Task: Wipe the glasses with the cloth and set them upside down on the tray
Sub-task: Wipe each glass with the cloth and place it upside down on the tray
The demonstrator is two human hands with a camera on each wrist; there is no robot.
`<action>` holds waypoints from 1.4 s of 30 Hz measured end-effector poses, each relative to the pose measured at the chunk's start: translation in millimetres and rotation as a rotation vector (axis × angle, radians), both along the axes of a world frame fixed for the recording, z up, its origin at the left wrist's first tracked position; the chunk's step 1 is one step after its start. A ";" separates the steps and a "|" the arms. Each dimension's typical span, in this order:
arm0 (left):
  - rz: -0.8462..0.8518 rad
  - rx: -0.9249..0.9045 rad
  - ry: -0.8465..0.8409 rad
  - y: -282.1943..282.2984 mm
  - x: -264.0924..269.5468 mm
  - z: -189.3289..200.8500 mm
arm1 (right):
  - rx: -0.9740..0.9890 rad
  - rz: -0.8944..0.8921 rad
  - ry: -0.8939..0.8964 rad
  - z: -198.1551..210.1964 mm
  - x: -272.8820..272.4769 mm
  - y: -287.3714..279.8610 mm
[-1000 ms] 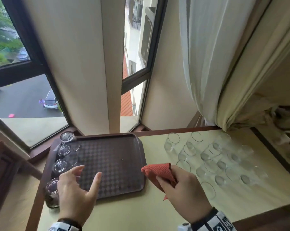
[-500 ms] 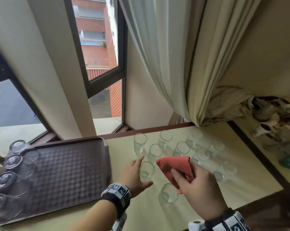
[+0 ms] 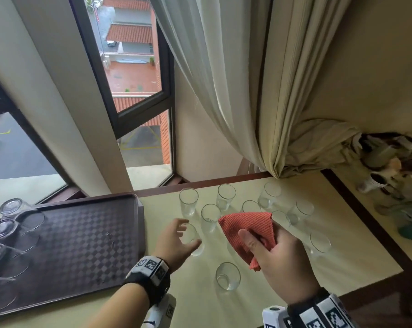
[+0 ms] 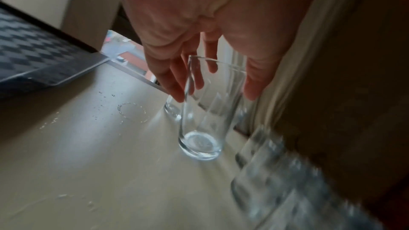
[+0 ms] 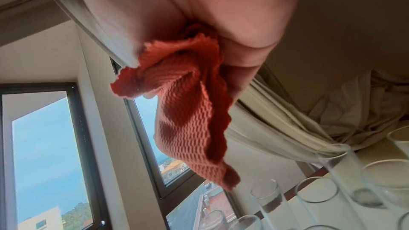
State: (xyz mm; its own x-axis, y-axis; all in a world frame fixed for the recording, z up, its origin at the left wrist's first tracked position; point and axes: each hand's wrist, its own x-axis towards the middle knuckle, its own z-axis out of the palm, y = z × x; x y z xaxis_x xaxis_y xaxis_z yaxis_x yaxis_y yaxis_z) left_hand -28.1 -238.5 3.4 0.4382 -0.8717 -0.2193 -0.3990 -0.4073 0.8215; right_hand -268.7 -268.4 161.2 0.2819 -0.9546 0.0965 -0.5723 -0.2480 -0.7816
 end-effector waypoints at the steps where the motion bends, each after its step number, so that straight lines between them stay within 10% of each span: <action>1: 0.062 -0.050 0.092 6.6 8.0 12.5 | 0.010 0.017 -0.005 -1.0 4.7 -0.6; 8: 0.433 -0.541 0.825 50.4 60.2 118.6 | 0.026 0.101 -0.071 5.0 64.1 4.9; 13: 0.395 -0.695 1.225 71.5 84.4 187.9 | -0.054 0.148 -0.199 36.1 131.5 12.3; 26: 0.275 -0.649 0.692 115.0 102.1 256.7 | -0.167 0.607 -0.567 84.9 242.9 89.1; 35: 0.254 -0.636 0.742 121.9 131.8 267.0 | -0.272 0.684 -0.786 77.9 262.9 102.7; 42: 0.188 -0.640 0.675 121.4 130.8 265.3 | -0.389 0.670 -0.624 115.7 275.0 90.8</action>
